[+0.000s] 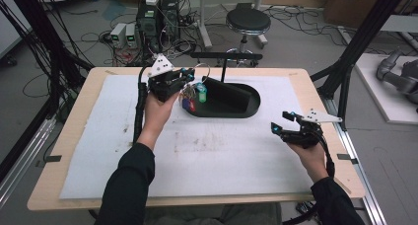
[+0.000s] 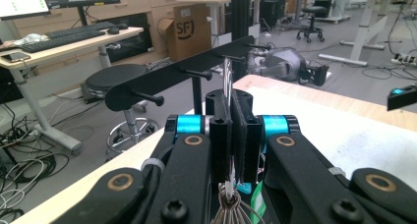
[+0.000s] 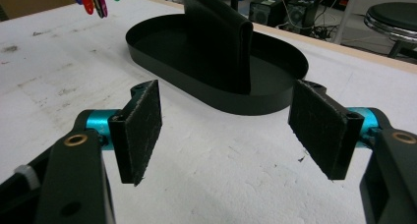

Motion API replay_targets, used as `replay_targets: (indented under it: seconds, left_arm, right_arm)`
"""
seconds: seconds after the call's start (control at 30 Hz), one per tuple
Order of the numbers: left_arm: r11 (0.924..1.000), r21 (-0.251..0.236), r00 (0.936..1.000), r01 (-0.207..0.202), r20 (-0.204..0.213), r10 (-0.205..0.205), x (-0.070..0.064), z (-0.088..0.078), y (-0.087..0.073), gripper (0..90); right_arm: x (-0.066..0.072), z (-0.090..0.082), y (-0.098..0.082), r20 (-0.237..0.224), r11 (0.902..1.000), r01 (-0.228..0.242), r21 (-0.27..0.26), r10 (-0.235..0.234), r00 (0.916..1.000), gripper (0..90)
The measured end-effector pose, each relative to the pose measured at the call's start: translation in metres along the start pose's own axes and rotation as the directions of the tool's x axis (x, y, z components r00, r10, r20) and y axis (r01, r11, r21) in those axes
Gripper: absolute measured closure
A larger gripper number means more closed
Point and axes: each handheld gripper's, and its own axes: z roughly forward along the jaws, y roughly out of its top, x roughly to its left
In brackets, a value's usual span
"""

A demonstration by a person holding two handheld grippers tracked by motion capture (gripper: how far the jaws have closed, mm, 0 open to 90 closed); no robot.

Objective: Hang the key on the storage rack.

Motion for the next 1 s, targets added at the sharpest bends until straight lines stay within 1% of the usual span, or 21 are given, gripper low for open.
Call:
replay_targets:
  seconds: [0.1,0.27,0.4,0.7,0.97,1.0]
  left_arm:
    - [1.0,0.005,1.0,0.006,-0.002,-0.006,0.002,0.006,0.0,86.4]
    - [0.9999,0.008,0.9997,0.014,-0.019,-0.014,0.006,0.014,-0.003,86.4]
    - [0.9991,0.018,0.9988,0.038,-0.031,-0.038,0.011,0.02,-0.008,86.4]
    - [0.9973,0.019,0.9958,0.071,-0.059,-0.07,0.024,0.028,-0.012,86.4]
    - [0.9946,0.03,0.9928,0.099,-0.071,-0.096,0.029,0.033,-0.017,86.4]
    - [0.9947,0.035,0.9929,0.097,-0.074,-0.094,0.029,0.033,-0.018,86.4]
  right_arm:
    - [0.0,0.0,0.0,-0.002,1.0,-0.005,-0.002,0.005,1.0,29.0]
    - [-0.001,0.0,0.0,-0.003,1.0,-0.004,-0.002,0.004,1.0,29.0]
    - [-0.001,0.0,0.0,-0.003,1.0,-0.002,-0.003,0.002,1.0,29.0]
    - [-0.001,0.0,0.0,-0.001,1.0,-0.006,-0.003,0.006,1.0,29.0]
    - [-0.001,0.0,0.0,-0.003,1.0,-0.008,-0.002,0.008,1.0,29.0]
    - [-0.001,0.0,0.0,-0.002,1.0,-0.008,-0.003,0.008,1.0,29.0]
